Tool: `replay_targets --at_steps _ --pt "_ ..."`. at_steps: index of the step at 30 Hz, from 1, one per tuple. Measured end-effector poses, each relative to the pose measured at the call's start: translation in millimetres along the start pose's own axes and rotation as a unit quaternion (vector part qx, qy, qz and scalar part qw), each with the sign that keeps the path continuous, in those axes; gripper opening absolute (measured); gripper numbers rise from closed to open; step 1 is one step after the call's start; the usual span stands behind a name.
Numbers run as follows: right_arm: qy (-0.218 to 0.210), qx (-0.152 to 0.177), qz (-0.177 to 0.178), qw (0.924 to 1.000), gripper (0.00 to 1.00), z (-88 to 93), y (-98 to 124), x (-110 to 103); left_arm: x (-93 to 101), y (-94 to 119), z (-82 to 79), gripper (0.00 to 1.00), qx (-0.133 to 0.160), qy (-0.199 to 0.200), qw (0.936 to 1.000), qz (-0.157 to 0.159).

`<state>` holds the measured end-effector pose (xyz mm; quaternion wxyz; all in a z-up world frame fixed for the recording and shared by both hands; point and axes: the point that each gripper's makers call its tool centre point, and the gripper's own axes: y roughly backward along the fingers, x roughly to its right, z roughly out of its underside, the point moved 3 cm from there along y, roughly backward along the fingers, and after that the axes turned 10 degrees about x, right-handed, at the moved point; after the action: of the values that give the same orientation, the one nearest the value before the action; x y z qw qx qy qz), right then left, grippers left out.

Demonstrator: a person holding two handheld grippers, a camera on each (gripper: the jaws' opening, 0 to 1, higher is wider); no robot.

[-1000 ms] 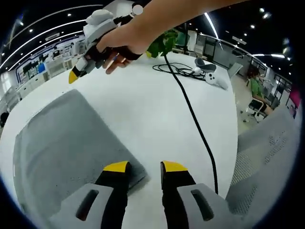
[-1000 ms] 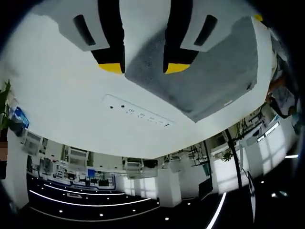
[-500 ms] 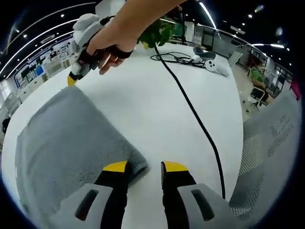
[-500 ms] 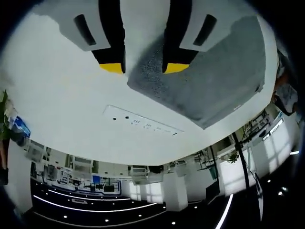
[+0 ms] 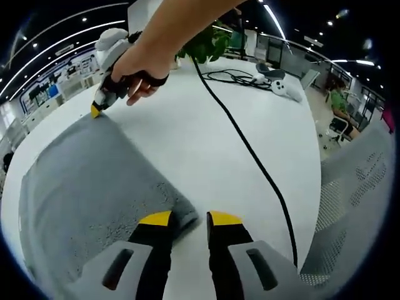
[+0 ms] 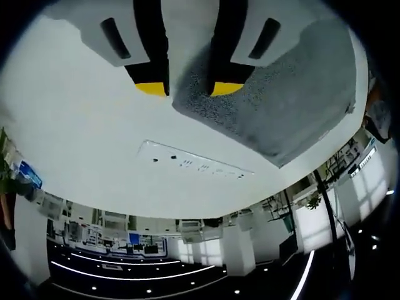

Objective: Fold the towel on the table until its edges align and the towel forms a compact rectangular stack.

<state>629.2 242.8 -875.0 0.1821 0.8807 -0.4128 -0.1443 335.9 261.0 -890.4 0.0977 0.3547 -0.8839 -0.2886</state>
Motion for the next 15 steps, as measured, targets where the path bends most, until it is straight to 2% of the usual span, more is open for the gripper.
replay_targets --at_steps 6,9,11,12,15 --pt "0.012 -0.015 -0.001 0.9998 0.15 6.1 -8.5 -2.0 -4.9 0.2 0.0 0.15 0.003 0.009 1.0000 -0.002" --pt "0.016 -0.016 -0.005 0.9997 0.13 6.2 -9.7 -1.4 -4.7 -0.3 0.0 0.14 0.005 -0.001 1.0000 0.000" --pt "0.027 -0.018 -0.014 0.9994 0.07 5.7 -9.9 -2.8 -4.2 -0.8 0.2 0.12 0.010 -0.006 0.9999 -0.001" --pt "0.031 -0.020 -0.021 0.9991 0.04 5.7 -9.7 -4.1 -4.5 -1.0 0.0 0.10 0.012 -0.004 0.9999 -0.002" --pt "0.037 -0.026 -0.022 0.9987 0.03 6.0 -7.6 -0.7 -3.0 -2.3 -1.1 0.05 0.017 0.023 0.9996 -0.003"
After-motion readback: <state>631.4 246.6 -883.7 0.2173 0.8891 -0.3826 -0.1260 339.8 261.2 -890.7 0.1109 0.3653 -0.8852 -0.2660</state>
